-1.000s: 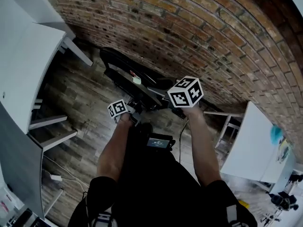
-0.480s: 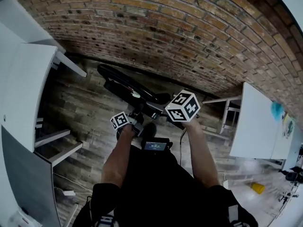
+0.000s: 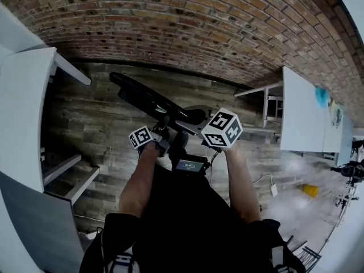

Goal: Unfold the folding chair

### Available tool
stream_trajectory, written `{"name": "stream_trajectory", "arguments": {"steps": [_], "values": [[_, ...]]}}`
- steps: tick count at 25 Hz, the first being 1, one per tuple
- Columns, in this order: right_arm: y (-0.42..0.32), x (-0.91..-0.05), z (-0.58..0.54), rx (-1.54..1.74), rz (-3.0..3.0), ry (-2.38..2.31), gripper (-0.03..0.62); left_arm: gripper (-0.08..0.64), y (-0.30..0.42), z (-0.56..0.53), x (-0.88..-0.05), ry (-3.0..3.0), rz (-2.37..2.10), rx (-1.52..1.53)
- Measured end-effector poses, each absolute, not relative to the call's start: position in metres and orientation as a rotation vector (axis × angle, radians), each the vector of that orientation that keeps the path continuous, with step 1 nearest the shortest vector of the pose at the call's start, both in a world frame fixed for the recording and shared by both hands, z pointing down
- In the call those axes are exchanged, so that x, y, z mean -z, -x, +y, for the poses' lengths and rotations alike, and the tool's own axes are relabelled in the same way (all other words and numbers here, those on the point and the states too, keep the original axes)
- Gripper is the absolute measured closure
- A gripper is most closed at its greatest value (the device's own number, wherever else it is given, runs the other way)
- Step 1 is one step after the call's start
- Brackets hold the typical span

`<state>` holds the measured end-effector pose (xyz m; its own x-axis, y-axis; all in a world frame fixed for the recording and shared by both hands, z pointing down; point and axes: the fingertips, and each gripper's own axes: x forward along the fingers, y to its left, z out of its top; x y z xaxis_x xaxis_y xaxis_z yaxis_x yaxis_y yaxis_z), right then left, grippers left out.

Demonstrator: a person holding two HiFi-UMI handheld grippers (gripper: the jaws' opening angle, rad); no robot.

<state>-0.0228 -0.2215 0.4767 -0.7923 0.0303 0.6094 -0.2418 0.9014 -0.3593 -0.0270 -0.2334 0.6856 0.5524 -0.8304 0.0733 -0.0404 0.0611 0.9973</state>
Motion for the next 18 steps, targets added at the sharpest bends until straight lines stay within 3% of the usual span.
{"name": "stream_trajectory", "arguments": {"steps": [18], "values": [[-0.007,-0.478,-0.140,-0.726,-2.421,-0.314,0.463,0.517,-0.001,-0.148,-0.688,-1.415,-0.765,0.577]]}}
